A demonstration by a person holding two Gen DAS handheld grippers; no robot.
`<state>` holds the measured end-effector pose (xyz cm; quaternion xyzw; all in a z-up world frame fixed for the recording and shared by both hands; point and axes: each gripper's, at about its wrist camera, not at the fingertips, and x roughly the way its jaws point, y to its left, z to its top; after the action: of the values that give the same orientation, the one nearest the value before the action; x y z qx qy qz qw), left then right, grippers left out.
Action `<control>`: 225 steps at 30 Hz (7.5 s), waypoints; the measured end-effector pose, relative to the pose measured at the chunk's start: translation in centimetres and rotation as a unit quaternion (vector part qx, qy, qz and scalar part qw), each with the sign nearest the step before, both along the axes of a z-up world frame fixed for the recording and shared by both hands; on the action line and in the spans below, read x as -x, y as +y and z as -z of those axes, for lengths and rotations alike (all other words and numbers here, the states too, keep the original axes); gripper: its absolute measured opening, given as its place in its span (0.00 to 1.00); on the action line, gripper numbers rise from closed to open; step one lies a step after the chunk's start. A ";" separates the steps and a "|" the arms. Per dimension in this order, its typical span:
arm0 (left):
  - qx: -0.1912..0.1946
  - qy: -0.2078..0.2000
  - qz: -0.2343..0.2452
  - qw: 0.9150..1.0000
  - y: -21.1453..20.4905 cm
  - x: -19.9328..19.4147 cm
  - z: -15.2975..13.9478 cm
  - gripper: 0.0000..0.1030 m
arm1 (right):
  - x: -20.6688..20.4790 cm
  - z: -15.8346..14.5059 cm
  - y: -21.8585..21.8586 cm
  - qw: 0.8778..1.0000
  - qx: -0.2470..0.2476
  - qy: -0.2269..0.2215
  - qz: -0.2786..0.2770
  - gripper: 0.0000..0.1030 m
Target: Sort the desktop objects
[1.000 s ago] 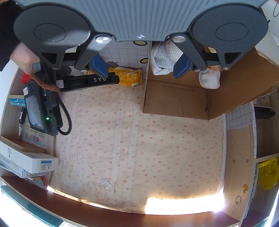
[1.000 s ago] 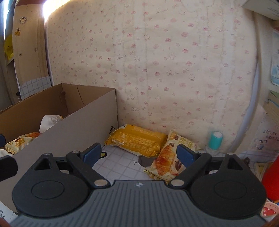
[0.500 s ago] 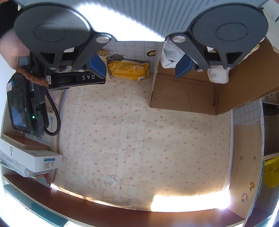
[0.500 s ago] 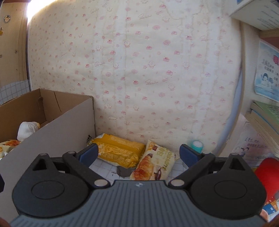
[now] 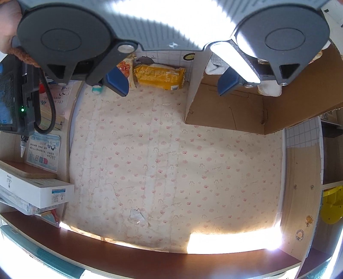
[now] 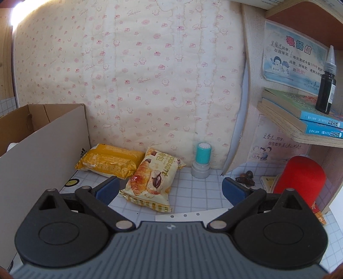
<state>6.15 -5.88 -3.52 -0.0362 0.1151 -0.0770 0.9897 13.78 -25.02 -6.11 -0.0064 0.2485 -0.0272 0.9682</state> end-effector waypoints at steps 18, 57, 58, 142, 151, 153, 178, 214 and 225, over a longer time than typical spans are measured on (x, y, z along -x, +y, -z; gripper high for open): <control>-0.007 0.021 0.002 1.000 0.4 -1.5 1.2 0.90 | -8.4 4.2 1.4 0.997 0.001 0.075 0.026 0.95; 0.003 -0.009 0.050 0.999 -6.3 -1.7 -0.2 0.98 | -1.6 2.4 -4.4 0.999 -0.017 0.041 0.004 0.57; 0.001 -0.013 0.041 0.999 -6.6 -1.8 -0.4 0.98 | -1.1 2.5 -5.1 0.999 -0.011 0.042 0.013 0.57; 0.009 0.164 -0.136 0.977 -8.1 -15.8 6.8 0.62 | 3.8 0.0 -7.0 0.998 -0.019 -0.016 -0.054 0.56; 0.050 0.170 -0.104 0.979 -5.9 -14.8 8.1 0.65 | 4.0 0.3 -6.9 0.998 -0.020 -0.011 -0.055 0.56; 0.045 0.164 -0.105 0.980 -6.0 -14.8 8.2 0.68 | 3.9 0.5 -6.9 0.998 -0.019 -0.008 -0.058 0.56; -0.002 0.187 -0.159 0.969 -8.3 -16.4 8.8 0.61 | 3.4 2.4 -8.9 0.997 -0.033 0.014 -0.062 0.57; 0.008 0.091 -0.016 0.996 -4.7 -4.0 2.3 0.54 | 5.6 -1.3 -3.7 0.999 0.029 -0.010 -0.043 0.48; 0.009 0.053 -0.024 0.998 -2.7 0.4 -1.0 0.54 | 9.7 -5.5 -1.3 0.996 0.039 -0.052 -0.060 0.48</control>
<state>5.79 -8.58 -2.52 -0.0519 0.1657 -0.0519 0.9834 4.11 -26.29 -0.61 -0.0582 0.1953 0.0214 0.9788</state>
